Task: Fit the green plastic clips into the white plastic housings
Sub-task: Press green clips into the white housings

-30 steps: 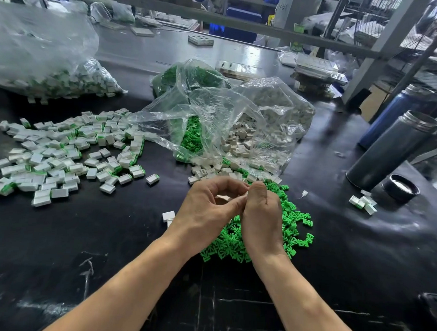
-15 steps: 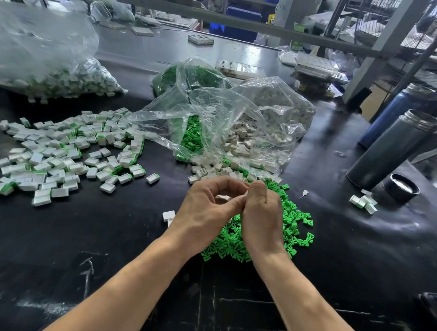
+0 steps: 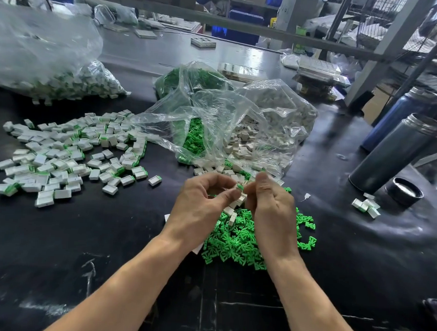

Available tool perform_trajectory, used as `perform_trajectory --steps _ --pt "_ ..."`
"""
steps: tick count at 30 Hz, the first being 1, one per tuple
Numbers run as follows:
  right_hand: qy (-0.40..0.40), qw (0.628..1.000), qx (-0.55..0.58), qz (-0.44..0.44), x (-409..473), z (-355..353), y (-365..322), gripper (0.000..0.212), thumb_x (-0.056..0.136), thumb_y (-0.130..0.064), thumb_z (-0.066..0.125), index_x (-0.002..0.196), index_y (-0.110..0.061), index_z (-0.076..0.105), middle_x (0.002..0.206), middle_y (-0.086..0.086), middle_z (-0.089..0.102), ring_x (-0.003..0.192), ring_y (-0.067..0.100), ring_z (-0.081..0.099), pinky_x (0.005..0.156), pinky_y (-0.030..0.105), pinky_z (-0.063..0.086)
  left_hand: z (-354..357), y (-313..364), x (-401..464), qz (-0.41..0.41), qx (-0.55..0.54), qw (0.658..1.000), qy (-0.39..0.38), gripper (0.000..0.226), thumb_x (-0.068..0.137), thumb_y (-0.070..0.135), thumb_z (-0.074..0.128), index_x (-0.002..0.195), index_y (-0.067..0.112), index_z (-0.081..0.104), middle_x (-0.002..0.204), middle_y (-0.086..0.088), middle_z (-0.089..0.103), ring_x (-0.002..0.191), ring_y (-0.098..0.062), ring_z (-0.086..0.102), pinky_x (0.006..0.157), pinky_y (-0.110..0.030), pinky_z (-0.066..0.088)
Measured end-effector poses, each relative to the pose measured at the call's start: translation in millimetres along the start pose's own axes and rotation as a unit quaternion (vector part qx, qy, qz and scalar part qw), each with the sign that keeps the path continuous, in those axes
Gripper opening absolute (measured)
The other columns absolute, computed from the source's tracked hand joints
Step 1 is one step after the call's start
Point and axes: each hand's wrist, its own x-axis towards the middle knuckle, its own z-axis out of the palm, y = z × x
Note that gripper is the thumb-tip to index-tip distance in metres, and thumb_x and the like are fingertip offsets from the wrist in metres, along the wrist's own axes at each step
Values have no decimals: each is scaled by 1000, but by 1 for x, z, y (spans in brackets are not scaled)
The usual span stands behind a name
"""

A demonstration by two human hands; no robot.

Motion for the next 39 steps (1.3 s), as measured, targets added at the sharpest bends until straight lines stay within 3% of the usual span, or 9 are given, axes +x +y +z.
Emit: perform_trajectory --steps 5,7,10,17,20,24,29,34,39 --pt "-70 995 -3 -64 0 -12 -2 11 99 -32 69 93 -24 73 76 -14 69 69 4 60 65 22 48 -7 3 1 4 4 1000 6 3 90 20 78 91 20 76 81 4 76 74 -8 69 61 -20 54" --pt "-74 995 -18 -65 0 -13 -1 3 97 -25 73 98 -24 75 84 -11 73 79 7 66 72 26 54 -7 4 0 12 17 1000 -2 3 89 17 78 91 18 76 80 5 76 74 -8 70 62 -20 55" --pt "-79 994 -40 -62 1 -15 -1 7 95 -21 74 99 -25 76 91 -8 75 88 10 71 78 32 58 -8 4 -1 22 28 999 -8 5 89 13 77 91 17 76 79 7 76 74 -5 70 63 -20 55" --pt "-70 984 -114 -114 0 -14 -2 12 93 -18 75 92 -29 71 83 -16 70 79 0 66 66 9 48 -9 1 0 32 48 998 -11 10 89 9 77 91 19 78 80 10 76 73 -1 70 62 -17 52" --pt "-65 988 -97 -105 1 -13 -3 18 93 -16 74 88 -32 68 74 -14 69 71 -1 65 61 7 45 -9 2 2 32 39 999 -12 14 89 5 75 92 18 78 80 10 76 77 -3 72 62 -17 54" --pt "-66 993 -69 -68 1 -12 -1 17 94 -19 73 85 -33 69 82 -22 71 68 -1 65 59 9 46 -9 2 1 36 38 999 -11 15 89 7 76 95 20 77 82 11 76 75 -1 71 61 -15 53" --pt "-63 998 -15 -27 1 -12 0 8 97 -24 71 91 -25 75 76 -13 75 54 0 59 50 10 42 -6 0 -3 80 121 989 -7 23 87 15 81 101 32 73 85 19 74 78 3 71 67 -11 52" --pt "-82 996 -11 -26 0 -16 -2 11 96 -20 74 93 -31 75 80 -14 74 67 1 67 57 15 49 -8 -2 -1 88 146 985 14 22 87 19 81 103 31 75 86 22 73 78 4 69 68 -13 54" --pt "-72 989 -95 -89 -2 -16 -5 13 94 -16 75 96 -29 73 85 -12 73 81 2 69 69 15 55 -9 -4 0 89 163 982 10 21 86 23 81 104 32 75 87 20 73 79 1 70 69 -17 57"
